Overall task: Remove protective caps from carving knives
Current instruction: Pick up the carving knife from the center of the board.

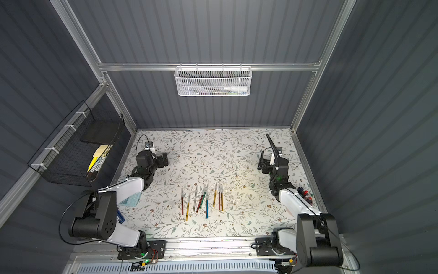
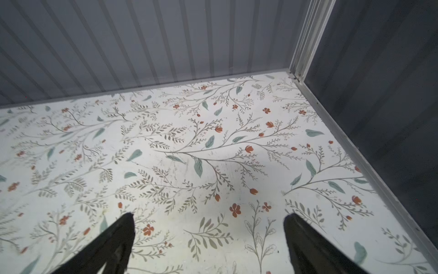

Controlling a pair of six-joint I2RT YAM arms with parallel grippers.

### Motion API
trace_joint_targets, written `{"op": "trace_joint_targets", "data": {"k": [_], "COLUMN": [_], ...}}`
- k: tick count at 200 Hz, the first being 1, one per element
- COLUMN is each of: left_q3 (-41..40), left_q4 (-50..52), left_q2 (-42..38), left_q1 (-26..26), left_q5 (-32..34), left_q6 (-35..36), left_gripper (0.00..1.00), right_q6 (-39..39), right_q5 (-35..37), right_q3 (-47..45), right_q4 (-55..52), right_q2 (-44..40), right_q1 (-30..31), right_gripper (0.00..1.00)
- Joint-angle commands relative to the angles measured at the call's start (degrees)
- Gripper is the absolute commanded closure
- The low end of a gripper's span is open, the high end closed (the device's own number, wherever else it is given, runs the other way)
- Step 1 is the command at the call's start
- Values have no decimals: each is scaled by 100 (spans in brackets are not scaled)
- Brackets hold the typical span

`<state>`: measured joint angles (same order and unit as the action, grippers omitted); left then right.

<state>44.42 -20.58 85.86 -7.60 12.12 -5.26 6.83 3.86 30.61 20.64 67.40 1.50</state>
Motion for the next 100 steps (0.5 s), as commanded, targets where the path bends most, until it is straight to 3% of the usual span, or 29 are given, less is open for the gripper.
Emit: {"op": "trace_joint_targets", "data": {"k": [1, 27, 53, 97, 100], "left_q3": [680, 1196, 1553, 1761, 1775], "left_q4": [1799, 2612, 3326, 4009, 4035], "left_q2": [-87, -109, -87, -251, -254], "left_q1": [-187, -488, -682, -1233, -1274], "left_q5": [-669, -1363, -2160, -3052, -3145], "left_q6": [-798, -1259, -1540, -1412, -1400], "left_gripper": [0, 0, 1, 1, 0], "right_q6": [704, 1291, 1534, 1592, 2023], "right_q5": [26, 43, -397, -423, -599], "right_q3": [397, 670, 1019, 1198, 1193], "right_q4": [-1397, -2512, -3644, -5075, -5184], "right_q2": [-506, -1001, -1235, -1498, -1514], "right_q1": [176, 583, 988, 2065, 2125], "right_gripper": [1, 1, 1, 1, 4]}}
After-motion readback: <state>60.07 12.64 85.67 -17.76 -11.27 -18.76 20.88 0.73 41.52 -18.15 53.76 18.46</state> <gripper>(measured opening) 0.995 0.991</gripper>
